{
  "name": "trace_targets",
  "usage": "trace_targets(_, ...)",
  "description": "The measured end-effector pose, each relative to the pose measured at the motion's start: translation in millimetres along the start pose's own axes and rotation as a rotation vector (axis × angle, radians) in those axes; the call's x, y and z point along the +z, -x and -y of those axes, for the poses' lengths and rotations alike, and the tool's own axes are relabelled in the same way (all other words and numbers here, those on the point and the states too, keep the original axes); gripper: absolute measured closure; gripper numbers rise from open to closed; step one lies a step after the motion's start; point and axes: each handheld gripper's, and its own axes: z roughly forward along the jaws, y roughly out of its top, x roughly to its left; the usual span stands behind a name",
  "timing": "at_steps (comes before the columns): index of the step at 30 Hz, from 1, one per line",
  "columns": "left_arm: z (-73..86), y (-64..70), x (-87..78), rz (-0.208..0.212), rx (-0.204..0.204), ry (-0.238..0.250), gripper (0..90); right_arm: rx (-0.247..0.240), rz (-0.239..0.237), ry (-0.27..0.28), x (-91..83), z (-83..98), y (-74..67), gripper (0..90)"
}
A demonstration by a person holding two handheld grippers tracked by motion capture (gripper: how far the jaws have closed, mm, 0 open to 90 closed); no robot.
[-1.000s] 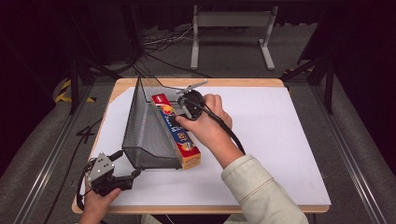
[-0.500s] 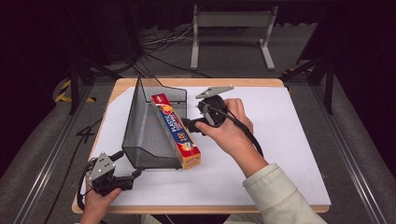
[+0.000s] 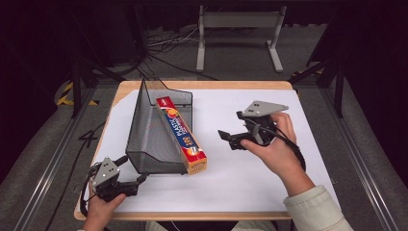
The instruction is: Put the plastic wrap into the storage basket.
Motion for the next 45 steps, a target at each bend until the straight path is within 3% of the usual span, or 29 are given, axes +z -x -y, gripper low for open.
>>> trace_targets(12,-0.7,-0.4,-0.3,-0.009,-0.001,0.001,11.8,0.007,0.012,0.119,-54.9,35.1,35.7,10.5)
trace_targets(18,-0.9,-0.1,-0.4,-0.010,-0.001,0.003,11.8,-0.027,0.013,0.109,-70.0,50.2,51.1,7.5)
trace_targets(20,-0.9,0.1,-0.5,-0.008,-0.001,0.005,11.9,-0.029,0.019,0.107,-71.1,53.8,53.2,7.5)
trace_targets(21,-0.6,0.2,-1.0,-0.011,-0.002,0.006,11.9,-0.028,0.050,0.102,-72.3,62.1,57.5,5.7)
trace_targets(23,-0.4,-0.3,-1.9,-0.013,-0.002,0.009,11.9,-0.026,0.070,0.111,-72.8,72.5,61.6,5.6)
trace_targets(33,0.9,-1.0,-4.2,-0.021,-0.018,0.017,11.9,-0.017,0.065,0.134,-74.2,121.4,74.3,4.4)
trace_targets(36,1.4,-1.3,-4.3,-0.021,-0.025,0.020,11.8,-0.024,0.094,0.126,-71.4,134.1,74.4,3.8)
trace_targets(45,3.8,-2.1,-4.8,-0.030,-0.024,0.016,11.8,-0.014,0.092,0.117,-62.6,161.3,71.7,3.8)
